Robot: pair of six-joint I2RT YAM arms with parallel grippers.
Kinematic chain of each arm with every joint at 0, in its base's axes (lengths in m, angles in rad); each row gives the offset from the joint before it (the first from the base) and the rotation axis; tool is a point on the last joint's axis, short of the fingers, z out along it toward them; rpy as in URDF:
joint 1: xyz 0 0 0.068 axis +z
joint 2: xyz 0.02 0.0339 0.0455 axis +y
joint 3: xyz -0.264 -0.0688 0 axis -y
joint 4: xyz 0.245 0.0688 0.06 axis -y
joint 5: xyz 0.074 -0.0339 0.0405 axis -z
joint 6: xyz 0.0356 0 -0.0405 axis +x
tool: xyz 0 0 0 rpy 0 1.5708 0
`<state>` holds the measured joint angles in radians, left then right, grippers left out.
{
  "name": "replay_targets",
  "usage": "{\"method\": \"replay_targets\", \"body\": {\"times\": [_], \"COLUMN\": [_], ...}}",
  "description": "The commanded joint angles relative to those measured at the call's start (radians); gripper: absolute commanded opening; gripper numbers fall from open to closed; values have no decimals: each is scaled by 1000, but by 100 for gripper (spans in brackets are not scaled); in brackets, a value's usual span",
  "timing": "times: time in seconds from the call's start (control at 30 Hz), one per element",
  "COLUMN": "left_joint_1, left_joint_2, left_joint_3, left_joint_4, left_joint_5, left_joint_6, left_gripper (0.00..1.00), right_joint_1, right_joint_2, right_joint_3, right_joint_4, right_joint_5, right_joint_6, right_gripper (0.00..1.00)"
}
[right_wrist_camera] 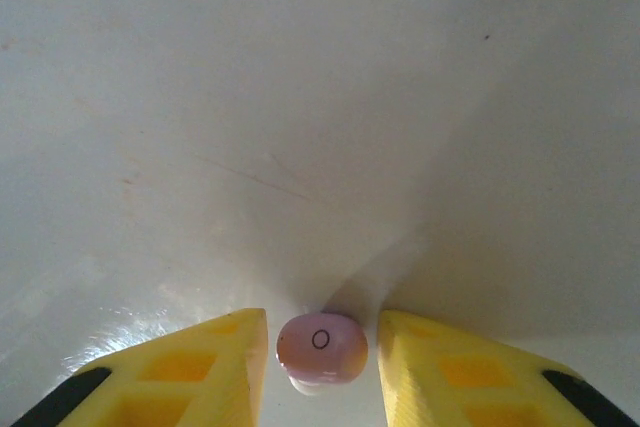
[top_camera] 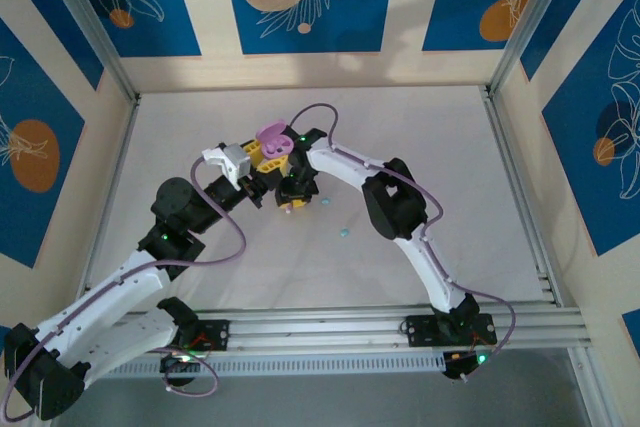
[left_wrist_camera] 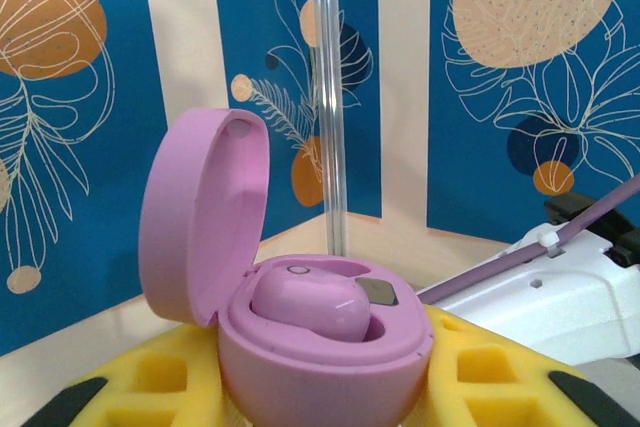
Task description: Insert the wireless bluetooth earbuds into the charging case
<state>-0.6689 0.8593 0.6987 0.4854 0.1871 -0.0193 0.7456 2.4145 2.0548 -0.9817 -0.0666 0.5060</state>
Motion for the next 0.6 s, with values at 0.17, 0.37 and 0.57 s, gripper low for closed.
{"method": "replay_targets", "body": {"times": [0.17, 0.37, 0.57], "left_joint_1": [-8, -8, -8], "left_joint_2": [-16, -19, -20], "left_joint_3": [23, 19, 22], "left_joint_4": [30, 31, 30], "left_joint_5": [-15, -20, -23], "left_joint_6": [-7, -8, -8], "left_gripper": [34, 34, 34], "right_joint_1": [45, 72, 71], "right_joint_2": [50, 65, 1], "right_joint_3": [84, 95, 42], "right_joint_4": [-78, -128, -135], "right_joint_5": [70, 116, 94], "right_joint_6": [-67, -153, -235], "right_gripper": [29, 26, 24]}}
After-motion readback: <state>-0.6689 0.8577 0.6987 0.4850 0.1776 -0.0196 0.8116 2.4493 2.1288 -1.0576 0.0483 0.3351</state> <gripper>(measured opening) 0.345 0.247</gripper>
